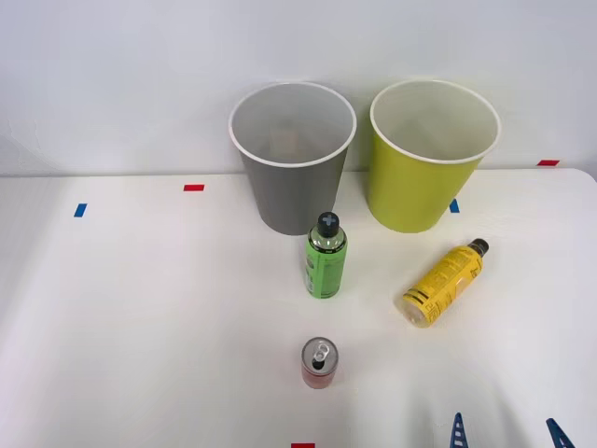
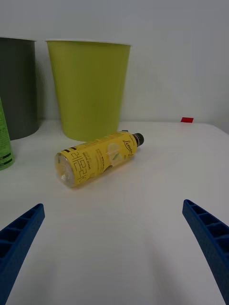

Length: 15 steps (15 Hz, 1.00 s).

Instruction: Put cans in the gray bin, plastic bottles in the light green bin

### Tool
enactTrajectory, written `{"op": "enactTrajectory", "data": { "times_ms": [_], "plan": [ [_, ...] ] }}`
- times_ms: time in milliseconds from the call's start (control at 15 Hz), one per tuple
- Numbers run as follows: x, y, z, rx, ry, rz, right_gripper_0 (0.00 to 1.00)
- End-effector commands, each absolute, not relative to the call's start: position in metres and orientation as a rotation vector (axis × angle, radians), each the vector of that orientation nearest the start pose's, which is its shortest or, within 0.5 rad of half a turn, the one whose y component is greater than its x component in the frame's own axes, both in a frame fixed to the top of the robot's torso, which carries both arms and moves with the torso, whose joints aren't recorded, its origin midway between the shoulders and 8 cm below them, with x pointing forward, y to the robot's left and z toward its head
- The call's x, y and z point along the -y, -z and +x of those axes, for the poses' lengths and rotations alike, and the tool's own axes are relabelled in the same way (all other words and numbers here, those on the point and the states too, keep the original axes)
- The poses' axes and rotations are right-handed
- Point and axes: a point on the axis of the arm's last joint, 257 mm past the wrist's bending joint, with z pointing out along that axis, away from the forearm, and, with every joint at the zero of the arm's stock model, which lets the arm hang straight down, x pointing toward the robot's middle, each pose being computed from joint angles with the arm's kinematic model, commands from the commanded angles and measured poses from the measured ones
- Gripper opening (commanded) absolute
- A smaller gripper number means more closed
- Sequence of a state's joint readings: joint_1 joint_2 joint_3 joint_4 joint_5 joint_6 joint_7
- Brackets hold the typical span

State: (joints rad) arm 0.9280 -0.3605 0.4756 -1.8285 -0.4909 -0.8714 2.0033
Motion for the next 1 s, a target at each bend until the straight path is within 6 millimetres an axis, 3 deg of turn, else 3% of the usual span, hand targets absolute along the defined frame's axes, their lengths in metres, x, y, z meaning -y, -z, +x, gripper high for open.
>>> {"op": "enactTrajectory", "data": {
  "times_ms": [67,1000],
  "plan": [
    [0.2408,0.2735,0.2144,-1.5,0.099,0.037,1.0],
    [0.2408,0.2735,0.2144,-1.5,0.099,0.037,1.0]
  ]
}}
